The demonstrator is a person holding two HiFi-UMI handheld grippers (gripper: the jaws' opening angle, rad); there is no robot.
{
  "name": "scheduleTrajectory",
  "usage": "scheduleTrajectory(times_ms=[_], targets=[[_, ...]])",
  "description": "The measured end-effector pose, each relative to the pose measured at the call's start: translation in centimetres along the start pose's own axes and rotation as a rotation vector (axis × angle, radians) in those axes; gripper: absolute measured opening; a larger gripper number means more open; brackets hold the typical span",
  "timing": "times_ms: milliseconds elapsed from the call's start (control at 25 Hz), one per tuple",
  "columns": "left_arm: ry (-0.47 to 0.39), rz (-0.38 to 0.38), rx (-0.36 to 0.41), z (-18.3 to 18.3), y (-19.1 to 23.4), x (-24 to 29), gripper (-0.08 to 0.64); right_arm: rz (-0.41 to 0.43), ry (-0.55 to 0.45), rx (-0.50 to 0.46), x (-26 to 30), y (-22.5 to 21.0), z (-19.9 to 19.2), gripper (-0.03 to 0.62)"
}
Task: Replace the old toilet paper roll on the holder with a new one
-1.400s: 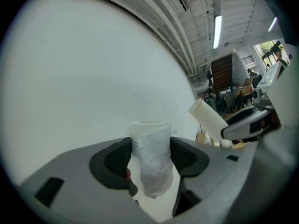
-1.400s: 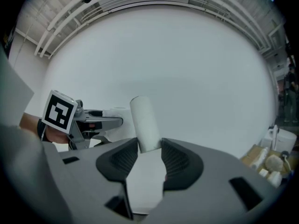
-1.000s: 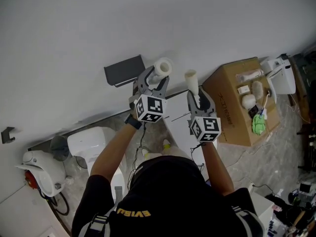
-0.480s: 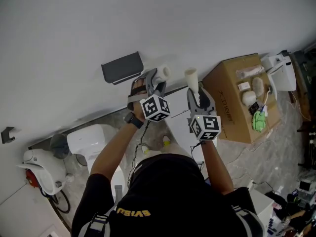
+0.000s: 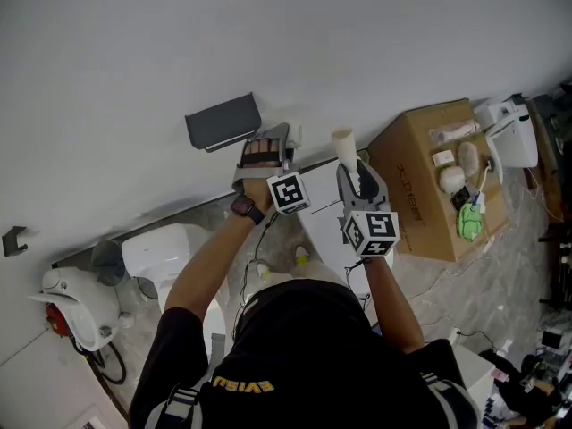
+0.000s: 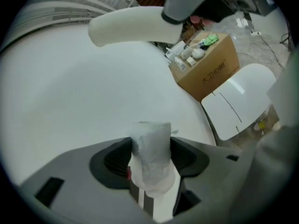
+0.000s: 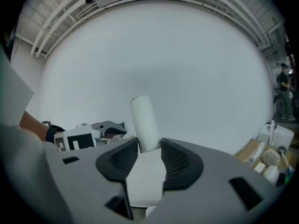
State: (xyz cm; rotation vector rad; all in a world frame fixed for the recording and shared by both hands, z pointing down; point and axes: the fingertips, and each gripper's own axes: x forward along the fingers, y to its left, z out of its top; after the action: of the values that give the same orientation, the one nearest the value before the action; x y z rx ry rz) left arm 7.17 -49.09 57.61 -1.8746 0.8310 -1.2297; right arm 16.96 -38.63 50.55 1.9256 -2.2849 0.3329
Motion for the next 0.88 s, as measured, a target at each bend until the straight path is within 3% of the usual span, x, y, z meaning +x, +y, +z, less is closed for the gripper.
scheduleTrajectory(times_ms=[120,280,440,720,880], targets=[[0.042,0.002,0.03,-0.2,-0.3,0.4,0.264,-0.003,0.0,0.0,-0.1,-0.3,0.0,0.155],[0.026,-0.019,-0.027,0.1,-0.5,0.3,0.264,-0.006,0.003,0.003,-0.4,-0.3,-0.1,0.154],[0.076,0.014,0.006,-1.3,0.2,0.7,0.264,0.0,0.006,0.002,-0.3,-0.5,-0.1,0.153],[0.096,0.008,-0.061,-2.8,0.9,0.6,0.264,0.028,0.013,-0.001,0.3,0.2,-0.2,0.153],[0.121,0.015,-0.024,-3.6,0.5,0.6,0.264,0.039,0.016,-0.002,0.6,0.4,-0.2,0.154]])
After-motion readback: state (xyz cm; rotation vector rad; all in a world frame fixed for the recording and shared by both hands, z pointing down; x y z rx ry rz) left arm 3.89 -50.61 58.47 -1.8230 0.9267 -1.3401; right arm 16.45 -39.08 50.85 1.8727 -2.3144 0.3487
